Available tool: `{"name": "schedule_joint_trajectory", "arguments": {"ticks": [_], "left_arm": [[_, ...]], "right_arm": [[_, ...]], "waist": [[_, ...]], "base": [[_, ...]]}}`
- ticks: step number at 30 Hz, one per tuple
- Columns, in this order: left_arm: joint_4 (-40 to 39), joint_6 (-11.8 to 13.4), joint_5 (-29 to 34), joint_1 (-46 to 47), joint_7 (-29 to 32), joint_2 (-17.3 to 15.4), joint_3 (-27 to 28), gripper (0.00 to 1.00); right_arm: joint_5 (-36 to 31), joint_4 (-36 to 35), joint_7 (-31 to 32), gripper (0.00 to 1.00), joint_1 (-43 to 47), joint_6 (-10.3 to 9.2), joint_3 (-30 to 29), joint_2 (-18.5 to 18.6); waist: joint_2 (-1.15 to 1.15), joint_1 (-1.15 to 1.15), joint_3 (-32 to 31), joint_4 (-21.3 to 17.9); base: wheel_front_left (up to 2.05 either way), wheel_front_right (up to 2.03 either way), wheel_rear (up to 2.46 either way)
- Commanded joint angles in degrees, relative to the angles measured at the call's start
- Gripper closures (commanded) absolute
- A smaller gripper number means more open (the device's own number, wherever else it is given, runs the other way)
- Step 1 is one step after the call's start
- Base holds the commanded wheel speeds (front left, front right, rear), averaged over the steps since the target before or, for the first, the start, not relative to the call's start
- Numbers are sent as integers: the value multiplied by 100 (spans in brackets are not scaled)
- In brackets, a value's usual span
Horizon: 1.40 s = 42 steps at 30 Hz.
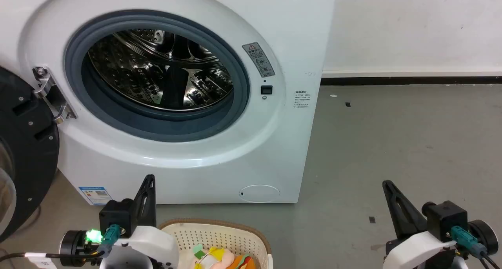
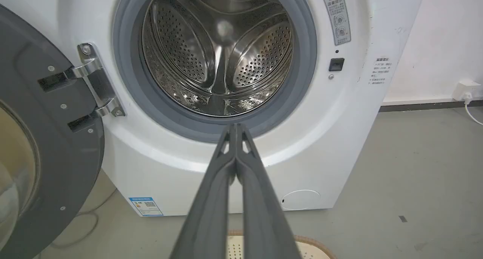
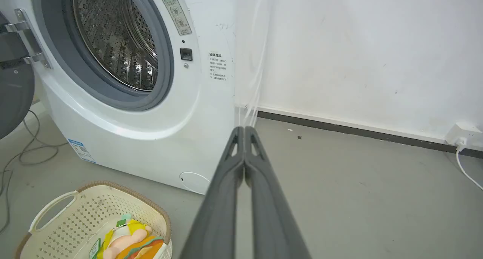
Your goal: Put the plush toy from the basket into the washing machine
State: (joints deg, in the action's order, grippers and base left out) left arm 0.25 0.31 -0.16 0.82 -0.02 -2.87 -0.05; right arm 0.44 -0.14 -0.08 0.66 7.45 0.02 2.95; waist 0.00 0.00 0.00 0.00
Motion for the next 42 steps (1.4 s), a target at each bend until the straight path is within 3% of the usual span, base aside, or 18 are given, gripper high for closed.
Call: {"name": "schedule_joint_trajectory", "arguments": {"ticks": [1,17,18,42], "left_arm": [[-25,-31,16,-82,2,0,5,100],[-25,-31,16,-82,2,0,5,100],[0,0,1,0,0,0,0,0],[188,128,-233,14,-266,0,-260,0]], "right_arm": [[-44,14,8,100,-66,3,-2,-7],[-44,14,8,100,-66,3,-2,-7],[1,0,0,0,0,0,1,0],[148,-43,-266,0,-14,1,-156,-1]], "waist": [[0,0,0,0],[0,0,0,0],[0,0,0,0],[0,0,108,-59]], "base": [[0,0,0],[0,0,0],[0,0,0],[0,0,0]]}}
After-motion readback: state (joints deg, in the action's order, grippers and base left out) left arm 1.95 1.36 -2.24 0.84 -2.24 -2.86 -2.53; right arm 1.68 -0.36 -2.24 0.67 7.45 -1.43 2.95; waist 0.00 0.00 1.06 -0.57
